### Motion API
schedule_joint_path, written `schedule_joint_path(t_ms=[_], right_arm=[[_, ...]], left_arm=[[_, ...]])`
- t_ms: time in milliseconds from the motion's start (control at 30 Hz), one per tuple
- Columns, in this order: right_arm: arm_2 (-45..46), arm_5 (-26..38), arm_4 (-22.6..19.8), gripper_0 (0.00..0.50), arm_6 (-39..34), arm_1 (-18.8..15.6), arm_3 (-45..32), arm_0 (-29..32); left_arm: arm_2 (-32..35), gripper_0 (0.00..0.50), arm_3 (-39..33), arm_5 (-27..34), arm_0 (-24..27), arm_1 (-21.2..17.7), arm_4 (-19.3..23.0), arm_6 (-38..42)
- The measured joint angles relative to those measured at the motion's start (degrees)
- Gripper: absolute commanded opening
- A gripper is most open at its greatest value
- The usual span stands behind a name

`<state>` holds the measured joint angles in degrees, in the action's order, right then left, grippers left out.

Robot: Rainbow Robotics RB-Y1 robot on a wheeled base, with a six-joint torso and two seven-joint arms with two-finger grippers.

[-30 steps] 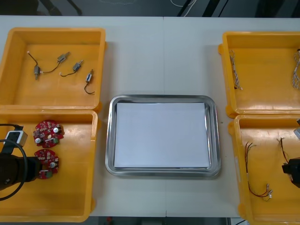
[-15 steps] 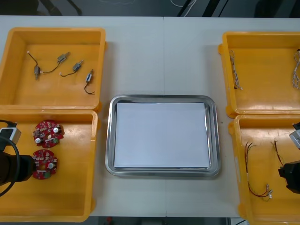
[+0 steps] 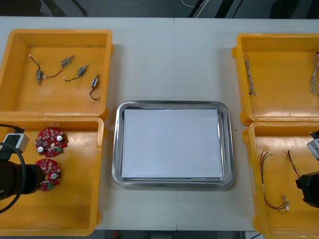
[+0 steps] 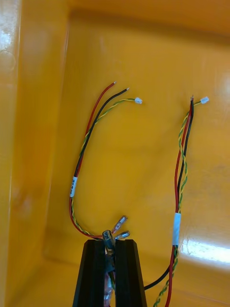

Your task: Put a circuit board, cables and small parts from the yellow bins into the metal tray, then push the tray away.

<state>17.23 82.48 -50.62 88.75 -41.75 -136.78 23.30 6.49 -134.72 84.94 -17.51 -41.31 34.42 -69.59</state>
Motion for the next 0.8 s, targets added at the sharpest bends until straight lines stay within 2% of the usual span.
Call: schedule_joint_path(t_ms=[200,467,500,533,567,633,667,700,800], right_arm=[[0.0,0.0,1.35,0.0,0.01,0.0,-0.01,0.01],[0.0,0.0,3.31,0.0,0.02,0.0,-0.01,0.01],[0.0,0.0,3.86,0.017,0.02,0.0,-0.01,0.01],[0.0,0.0,4.42,0.042,0.02,0.0,-0.01,0.01],[0.0,0.0,4.89,0.132,0.02,0.0,-0.01,0.01],[0.0,0.0,5.27,0.361,0.02,0.0,-0.01,0.01],[0.0,0.0,5.3,0.408,0.02,0.0,-0.01,0.01],[0.0,0.0,5.31,0.489,0.02,0.0,-0.01,0.01],[0.0,0.0,5.31,0.5,0.02,0.0,-0.01,0.0]], left_arm=[[-0.15,0.5,-0.54,0.41,0.0,2.12,-0.34,0.02],[-2.58,0.5,-0.54,-0.37,0.0,3.39,-3.29,0.05],[-2.94,0.5,-0.54,-0.89,-0.03,3.42,-3.61,0.05],[-3.22,0.5,-0.54,-1.54,-0.11,3.45,-3.92,0.06],[-3.48,0.5,-0.54,-2.28,-0.27,3.48,-4.23,0.06],[-3.97,0.5,-0.54,-3.72,-0.86,3.5,-4.87,0.06],[-4.21,0.5,-0.54,-4.61,-1.27,3.5,-5.27,0.07],[-4.46,0.5,-0.54,-5.32,-1.67,3.5,-5.69,0.07],[-5.18,0.5,-0.54,-6.54,-2.8,3.5,-6.91,0.07]])
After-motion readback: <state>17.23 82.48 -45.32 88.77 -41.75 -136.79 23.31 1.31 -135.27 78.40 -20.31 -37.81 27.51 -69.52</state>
